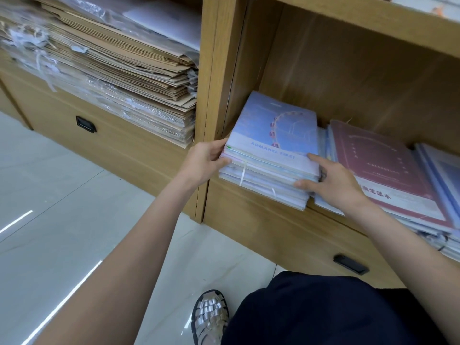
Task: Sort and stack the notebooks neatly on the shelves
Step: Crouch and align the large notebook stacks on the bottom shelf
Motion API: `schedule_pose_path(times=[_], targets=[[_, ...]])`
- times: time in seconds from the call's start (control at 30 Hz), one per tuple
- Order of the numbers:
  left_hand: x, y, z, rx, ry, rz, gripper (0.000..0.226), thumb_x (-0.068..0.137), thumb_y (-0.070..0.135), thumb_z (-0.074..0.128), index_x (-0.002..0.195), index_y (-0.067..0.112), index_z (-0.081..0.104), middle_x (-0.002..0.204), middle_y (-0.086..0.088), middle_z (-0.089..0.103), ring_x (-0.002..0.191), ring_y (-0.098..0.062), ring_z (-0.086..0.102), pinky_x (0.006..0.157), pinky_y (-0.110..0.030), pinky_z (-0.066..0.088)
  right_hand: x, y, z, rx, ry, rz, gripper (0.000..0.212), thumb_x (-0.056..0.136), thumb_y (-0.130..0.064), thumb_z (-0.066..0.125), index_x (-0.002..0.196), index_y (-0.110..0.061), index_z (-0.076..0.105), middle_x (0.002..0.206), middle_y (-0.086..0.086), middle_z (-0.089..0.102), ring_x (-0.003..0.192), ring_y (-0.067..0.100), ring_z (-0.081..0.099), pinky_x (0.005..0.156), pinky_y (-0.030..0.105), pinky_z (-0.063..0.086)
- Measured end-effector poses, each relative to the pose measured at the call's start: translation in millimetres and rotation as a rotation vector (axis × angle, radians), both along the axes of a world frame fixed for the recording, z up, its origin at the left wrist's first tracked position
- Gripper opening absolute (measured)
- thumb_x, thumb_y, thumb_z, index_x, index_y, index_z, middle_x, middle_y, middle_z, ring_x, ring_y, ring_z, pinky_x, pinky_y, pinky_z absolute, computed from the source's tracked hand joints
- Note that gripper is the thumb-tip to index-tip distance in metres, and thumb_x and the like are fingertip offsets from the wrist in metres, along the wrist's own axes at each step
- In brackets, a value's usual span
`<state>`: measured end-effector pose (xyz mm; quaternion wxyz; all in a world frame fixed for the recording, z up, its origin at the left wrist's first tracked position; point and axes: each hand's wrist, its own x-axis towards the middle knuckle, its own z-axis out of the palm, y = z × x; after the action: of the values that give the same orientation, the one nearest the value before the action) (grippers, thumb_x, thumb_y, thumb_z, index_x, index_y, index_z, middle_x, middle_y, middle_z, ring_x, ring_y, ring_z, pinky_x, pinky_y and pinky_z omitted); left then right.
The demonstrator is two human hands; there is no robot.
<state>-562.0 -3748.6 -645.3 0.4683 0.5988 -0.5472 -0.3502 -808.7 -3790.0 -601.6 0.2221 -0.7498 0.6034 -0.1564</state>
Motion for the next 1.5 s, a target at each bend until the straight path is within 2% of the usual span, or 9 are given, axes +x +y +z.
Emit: schedule_pose_path(times=[0.17,0.3,0.4,0.47,0.6,0.87,1.07,1.37,1.5], targets=[[-5,-6,0,-0.005,-0.018,0.146,0.048,0.082,0.004,0.068,0.128,0.01,0.055,0.119,-0.005,0.064,0.108,-0.008,0.06,0.097,-0.021,0.044,4,1,-4,-0.035,-0.02,-0.057,0.074,0.077,-0.03,0.074,0.142,-0.022,0.04,0.121,0.007,0.056,0.11,0.024,0.052,0.084,0.029,0.04],[-10,-5,2,-0.01,-0.058,0.177,0.049,0.083,0.005,0.067,0.129,0.01,0.054,0.119,-0.004,0.064,0.102,-0.002,0.057,0.091,-0.013,0.042,5,1,-4,-0.048,-0.047,-0.075,0.072,0.078,-0.028,0.074,0.142,-0.021,0.041,0.131,0.009,0.053,0.119,0.026,0.049,0.095,0.031,0.041],[-9,1,-2,-0.002,-0.092,0.065,0.062,0.08,-0.002,0.067,0.137,0.011,0.045,0.123,-0.003,0.061,0.108,-0.006,0.055,0.099,-0.021,0.042,6,5,-3,-0.024,-0.012,-0.05,0.077,0.078,-0.027,0.075,0.144,-0.021,0.036,0.112,0.003,0.059,0.101,0.023,0.052,0.079,0.025,0.044],[-8,4,-5,-0.006,-0.096,0.077,0.061,0.083,-0.004,0.064,0.138,0.011,0.042,0.129,-0.004,0.057,0.117,-0.009,0.052,0.095,-0.01,0.037,7,8,-3,-0.022,0.036,-0.04,0.08,0.079,-0.024,0.075,0.146,-0.021,0.032,0.116,0.008,0.059,0.088,0.019,0.054,0.074,0.02,0.039],[-12,3,-9,-0.022,-0.136,0.189,0.051,0.087,0.0,0.06,0.134,0.012,0.048,0.126,-0.006,0.06,0.118,-0.013,0.055,0.099,-0.019,0.04,5,11,-6,-0.083,0.017,-0.061,0.076,0.079,-0.013,0.074,0.144,-0.018,0.036,0.079,0.0,0.055,0.072,0.019,0.053,0.061,0.01,0.031],[-16,4,-11,-0.065,-0.133,0.25,0.048,0.086,0.0,0.061,0.132,0.01,0.05,0.121,-0.008,0.063,0.112,-0.014,0.059,0.098,-0.022,0.042,4,15,-5,-0.089,-0.007,-0.075,0.074,0.078,-0.013,0.075,0.142,-0.017,0.04,0.101,0.014,0.065,0.1,0.031,0.06,0.067,0.01,0.033],[-20,14,-15,-0.033,-0.127,0.191,0.064,0.085,-0.011,0.054,0.141,0.013,0.038,0.129,-0.006,0.057,0.12,-0.016,0.054,0.097,-0.016,0.036,14,20,-4,-0.013,-0.043,-0.081,0.078,0.082,-0.012,0.072,0.146,-0.02,0.028,0.134,0.009,0.051,0.078,0.012,0.047,0.076,0.021,0.036],[-29,16,-20,-0.091,-0.133,0.305,0.055,0.082,-0.014,0.053,0.132,0.01,0.052,0.117,-0.011,0.065,0.11,-0.018,0.061,0.093,-0.018,0.04,15,25,-13,-0.062,0.008,-0.116,0.08,0.08,0.0,0.07,0.143,-0.022,0.027,0.081,0.005,0.053,0.055,0.01,0.045,0.05,0.023,0.036],[-34,20,-20,-0.146,-0.137,0.351,0.048,0.082,-0.011,0.054,0.126,0.01,0.058,0.114,-0.007,0.067,0.106,-0.015,0.063,0.09,-0.016,0.042,11,26,-15,-0.108,0.018,-0.113,0.076,0.079,-0.002,0.072,0.141,-0.02,0.032,0.065,0.001,0.048,0.049,0.009,0.042,0.06,0.025,0.038]])
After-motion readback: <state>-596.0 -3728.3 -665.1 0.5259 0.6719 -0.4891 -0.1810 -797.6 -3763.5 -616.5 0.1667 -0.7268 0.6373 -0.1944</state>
